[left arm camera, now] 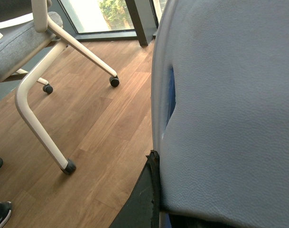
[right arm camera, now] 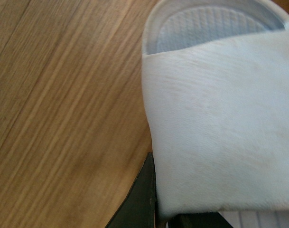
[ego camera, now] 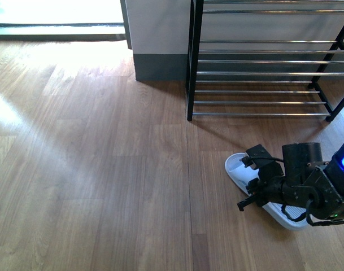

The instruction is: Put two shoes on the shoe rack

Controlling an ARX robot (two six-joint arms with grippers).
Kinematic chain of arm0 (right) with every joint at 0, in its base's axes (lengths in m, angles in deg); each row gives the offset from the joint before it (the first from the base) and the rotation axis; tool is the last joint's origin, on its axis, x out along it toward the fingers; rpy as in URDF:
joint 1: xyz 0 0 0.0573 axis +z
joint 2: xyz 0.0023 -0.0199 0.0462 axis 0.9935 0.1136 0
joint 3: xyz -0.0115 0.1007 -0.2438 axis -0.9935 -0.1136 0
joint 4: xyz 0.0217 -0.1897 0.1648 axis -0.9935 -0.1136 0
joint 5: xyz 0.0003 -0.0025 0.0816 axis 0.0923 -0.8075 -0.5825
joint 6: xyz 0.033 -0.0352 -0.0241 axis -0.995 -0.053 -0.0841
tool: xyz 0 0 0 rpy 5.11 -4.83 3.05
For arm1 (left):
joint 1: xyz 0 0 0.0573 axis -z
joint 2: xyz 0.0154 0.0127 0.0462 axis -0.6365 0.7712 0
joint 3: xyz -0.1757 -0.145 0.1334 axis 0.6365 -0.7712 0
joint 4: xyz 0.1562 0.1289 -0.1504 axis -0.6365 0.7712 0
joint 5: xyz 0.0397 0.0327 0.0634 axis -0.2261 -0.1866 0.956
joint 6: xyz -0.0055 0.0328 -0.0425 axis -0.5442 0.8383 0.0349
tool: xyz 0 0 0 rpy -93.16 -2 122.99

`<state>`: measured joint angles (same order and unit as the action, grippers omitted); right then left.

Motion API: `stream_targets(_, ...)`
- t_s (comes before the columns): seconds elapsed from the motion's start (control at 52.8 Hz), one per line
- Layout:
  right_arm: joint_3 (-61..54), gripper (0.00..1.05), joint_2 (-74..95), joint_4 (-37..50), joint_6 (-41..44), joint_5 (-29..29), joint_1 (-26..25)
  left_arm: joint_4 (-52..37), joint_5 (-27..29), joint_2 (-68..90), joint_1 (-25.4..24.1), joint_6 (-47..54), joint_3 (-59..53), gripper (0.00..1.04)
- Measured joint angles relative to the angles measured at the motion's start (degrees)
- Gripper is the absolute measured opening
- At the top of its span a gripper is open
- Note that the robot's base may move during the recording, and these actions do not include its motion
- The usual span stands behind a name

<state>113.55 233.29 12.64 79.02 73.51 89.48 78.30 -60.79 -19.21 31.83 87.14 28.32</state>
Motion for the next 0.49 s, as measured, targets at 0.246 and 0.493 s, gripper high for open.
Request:
stream_targets(0.246,-15.98,0.02,-19.98,6.93,2.47,-0.9,-0.52,0.0,0.0,0.0,0.0,0.0,0.0,0.02)
stream_targets(0.493,-33.31,0.02,-44.39,13.75,2.43,-2.25,-1.22,0.0,0.0,0.0,0.0,0.02,0.0,0.02)
